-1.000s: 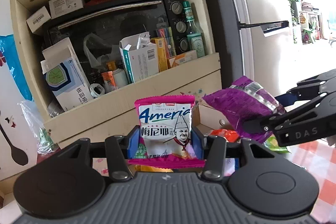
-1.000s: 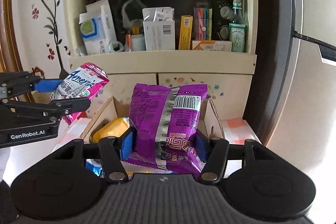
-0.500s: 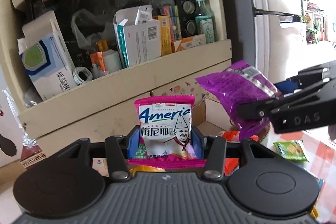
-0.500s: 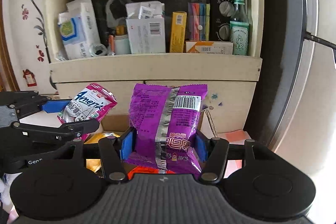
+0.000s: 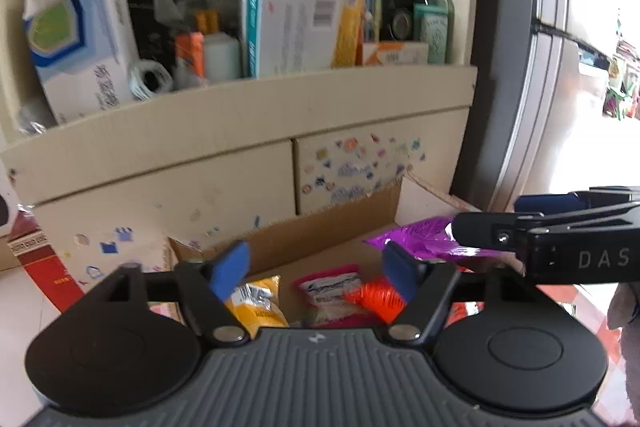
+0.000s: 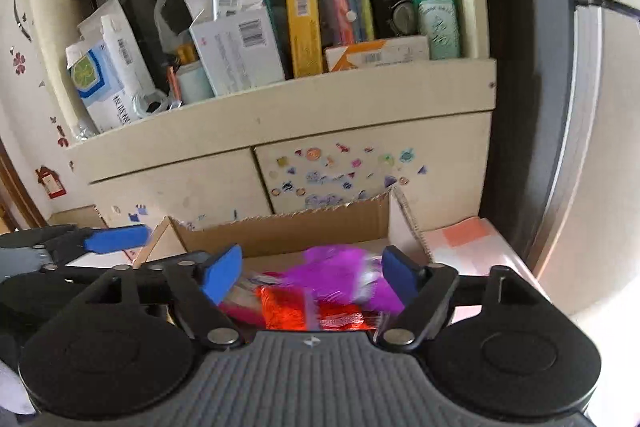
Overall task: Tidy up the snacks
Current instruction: 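Open both grippers over the box, dropping pink and purple packets inside, then move both tools back from the box to the remaining packets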
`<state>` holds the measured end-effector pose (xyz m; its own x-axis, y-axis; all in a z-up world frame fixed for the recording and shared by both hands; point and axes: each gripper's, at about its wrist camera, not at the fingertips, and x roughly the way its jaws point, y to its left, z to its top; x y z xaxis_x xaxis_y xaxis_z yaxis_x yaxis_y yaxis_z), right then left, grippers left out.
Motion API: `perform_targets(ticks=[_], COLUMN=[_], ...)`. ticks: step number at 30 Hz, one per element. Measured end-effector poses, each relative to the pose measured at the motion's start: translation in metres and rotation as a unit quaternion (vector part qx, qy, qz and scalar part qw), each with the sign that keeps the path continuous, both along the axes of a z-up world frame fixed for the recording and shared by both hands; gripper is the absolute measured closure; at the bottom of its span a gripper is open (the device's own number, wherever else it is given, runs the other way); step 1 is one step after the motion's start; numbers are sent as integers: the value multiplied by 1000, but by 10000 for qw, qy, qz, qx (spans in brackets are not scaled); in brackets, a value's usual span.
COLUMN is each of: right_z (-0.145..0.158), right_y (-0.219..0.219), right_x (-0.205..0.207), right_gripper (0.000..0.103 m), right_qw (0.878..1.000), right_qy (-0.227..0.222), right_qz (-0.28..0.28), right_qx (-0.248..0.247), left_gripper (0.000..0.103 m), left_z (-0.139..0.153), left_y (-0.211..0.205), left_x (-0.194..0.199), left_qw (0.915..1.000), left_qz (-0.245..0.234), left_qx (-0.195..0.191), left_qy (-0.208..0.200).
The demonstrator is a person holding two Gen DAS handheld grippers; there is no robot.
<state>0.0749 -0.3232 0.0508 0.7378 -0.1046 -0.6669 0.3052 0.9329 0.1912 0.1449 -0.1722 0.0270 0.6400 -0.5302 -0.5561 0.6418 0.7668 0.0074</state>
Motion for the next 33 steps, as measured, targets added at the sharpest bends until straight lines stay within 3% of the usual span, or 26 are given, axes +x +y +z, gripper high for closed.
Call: perform_targets(ticks=[16,33], right_z=[17,9], right_y=[11,44], right_x=[-32,-88], right_gripper=[11,8], right_qw=[9993,9968], right_qy=[175,721], right_qz=[339,347], right_qx=[25,-12], left_gripper=[15,14], left_z=[15,-3], left_y=[47,89], left_x=[-29,-64], left_qw=[9995,9984], left_qz=[117,311], left_qx=[-155,74], left_qy=[257,477])
